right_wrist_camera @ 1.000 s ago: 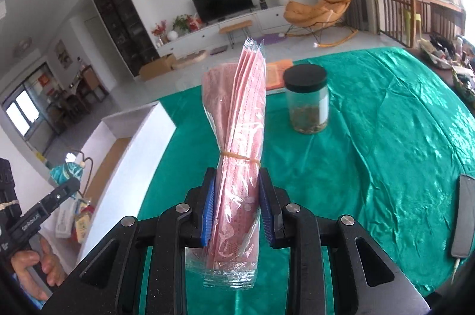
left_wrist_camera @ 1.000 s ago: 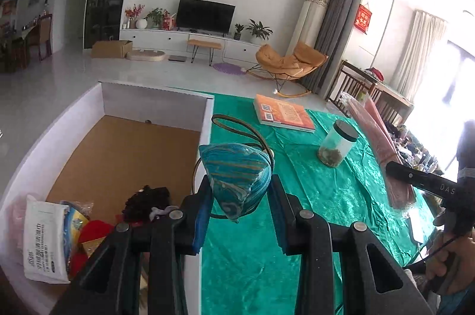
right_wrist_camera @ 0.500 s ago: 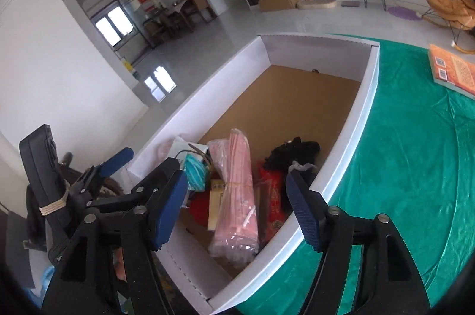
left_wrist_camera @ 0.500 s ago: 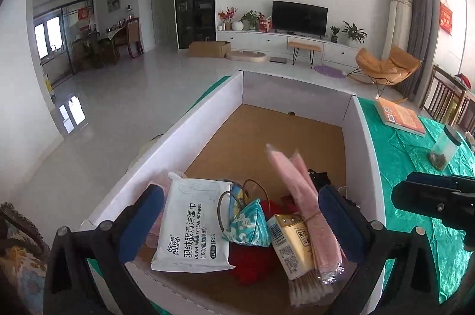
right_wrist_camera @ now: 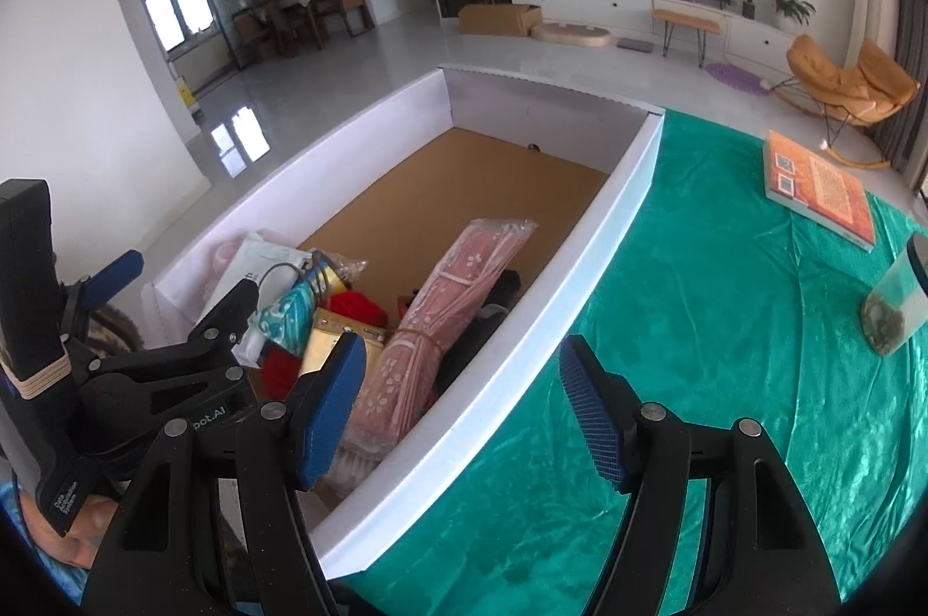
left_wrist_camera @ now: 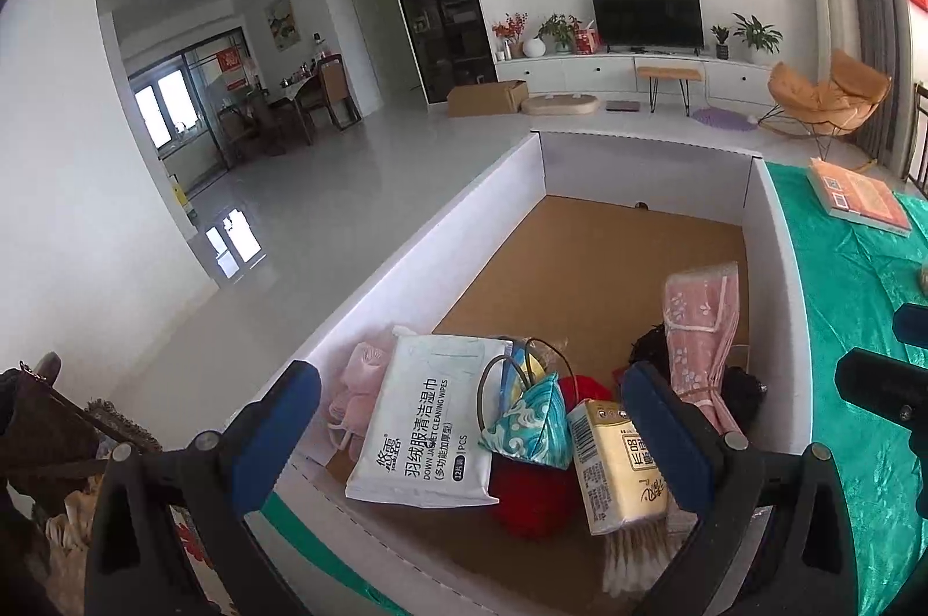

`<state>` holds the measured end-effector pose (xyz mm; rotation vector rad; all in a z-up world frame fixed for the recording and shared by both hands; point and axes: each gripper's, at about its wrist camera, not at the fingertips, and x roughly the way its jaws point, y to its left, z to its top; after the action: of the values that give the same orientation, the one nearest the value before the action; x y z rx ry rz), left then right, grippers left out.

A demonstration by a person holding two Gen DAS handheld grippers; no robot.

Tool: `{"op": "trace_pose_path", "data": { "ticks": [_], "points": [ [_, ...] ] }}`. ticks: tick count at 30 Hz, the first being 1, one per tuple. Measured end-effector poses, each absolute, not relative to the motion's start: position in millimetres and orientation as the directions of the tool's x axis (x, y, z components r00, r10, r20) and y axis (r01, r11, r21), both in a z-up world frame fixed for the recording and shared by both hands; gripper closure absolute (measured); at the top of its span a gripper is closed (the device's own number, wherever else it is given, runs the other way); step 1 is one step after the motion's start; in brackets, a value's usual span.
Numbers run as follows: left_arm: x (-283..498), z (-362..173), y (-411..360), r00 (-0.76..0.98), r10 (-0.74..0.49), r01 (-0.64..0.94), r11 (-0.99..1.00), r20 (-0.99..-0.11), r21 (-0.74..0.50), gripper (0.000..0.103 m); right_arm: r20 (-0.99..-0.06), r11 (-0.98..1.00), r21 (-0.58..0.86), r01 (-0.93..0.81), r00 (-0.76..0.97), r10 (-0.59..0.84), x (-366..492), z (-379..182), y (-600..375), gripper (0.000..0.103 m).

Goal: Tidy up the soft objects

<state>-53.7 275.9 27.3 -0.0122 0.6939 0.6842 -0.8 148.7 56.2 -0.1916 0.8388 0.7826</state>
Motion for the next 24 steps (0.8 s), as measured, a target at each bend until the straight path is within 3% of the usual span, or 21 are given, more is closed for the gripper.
{"op": "trace_pose_path", "data": {
  "ticks": [24],
  "points": [
    [-68, 41, 278, 0.564, 0.556, -0.584, 0.791, -0.610, 0.181, 0.000, -0.735, 0.701, 0.041, -0.712, 0.454, 0.503, -26, 62, 157, 0.030]
  ]
}}
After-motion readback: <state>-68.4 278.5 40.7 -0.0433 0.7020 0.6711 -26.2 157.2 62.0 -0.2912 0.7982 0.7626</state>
